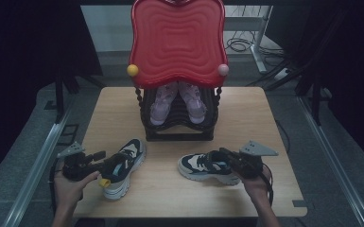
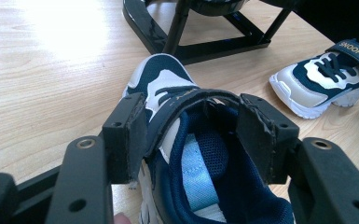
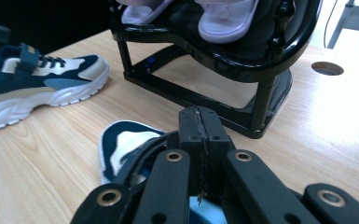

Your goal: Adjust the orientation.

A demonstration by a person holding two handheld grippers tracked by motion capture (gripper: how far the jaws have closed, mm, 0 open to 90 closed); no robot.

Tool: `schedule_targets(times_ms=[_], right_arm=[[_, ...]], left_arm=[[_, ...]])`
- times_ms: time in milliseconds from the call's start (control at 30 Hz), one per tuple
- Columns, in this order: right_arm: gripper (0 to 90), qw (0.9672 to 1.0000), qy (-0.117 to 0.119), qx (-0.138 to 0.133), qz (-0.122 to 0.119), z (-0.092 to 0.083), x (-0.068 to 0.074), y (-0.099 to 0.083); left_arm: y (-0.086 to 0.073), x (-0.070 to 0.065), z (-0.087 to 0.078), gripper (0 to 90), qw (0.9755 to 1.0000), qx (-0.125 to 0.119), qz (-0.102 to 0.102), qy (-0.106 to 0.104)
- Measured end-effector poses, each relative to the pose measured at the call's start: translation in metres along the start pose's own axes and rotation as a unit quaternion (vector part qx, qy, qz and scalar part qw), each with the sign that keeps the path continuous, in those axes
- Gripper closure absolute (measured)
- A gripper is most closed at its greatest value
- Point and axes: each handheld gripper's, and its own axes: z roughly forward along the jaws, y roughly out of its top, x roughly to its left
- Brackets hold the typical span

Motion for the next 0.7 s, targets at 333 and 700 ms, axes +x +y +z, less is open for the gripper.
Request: schedule_targets(times_ms=[333,700], right_arm=[[89.8,0.9984,-0.032,-0.011,0.044,-0.008,-0.037,-0.007],[89.8,0.9964,-0.051,-0.014,0.067,-0.022,-0.064,-0.02]], left_arm=[[-0.001,0.001,0.003,43.0,1.0,0.006,0.0,-0.003],[-0.001,0.0,0.005,43.2,1.0,0.004,0.002,-0.004]])
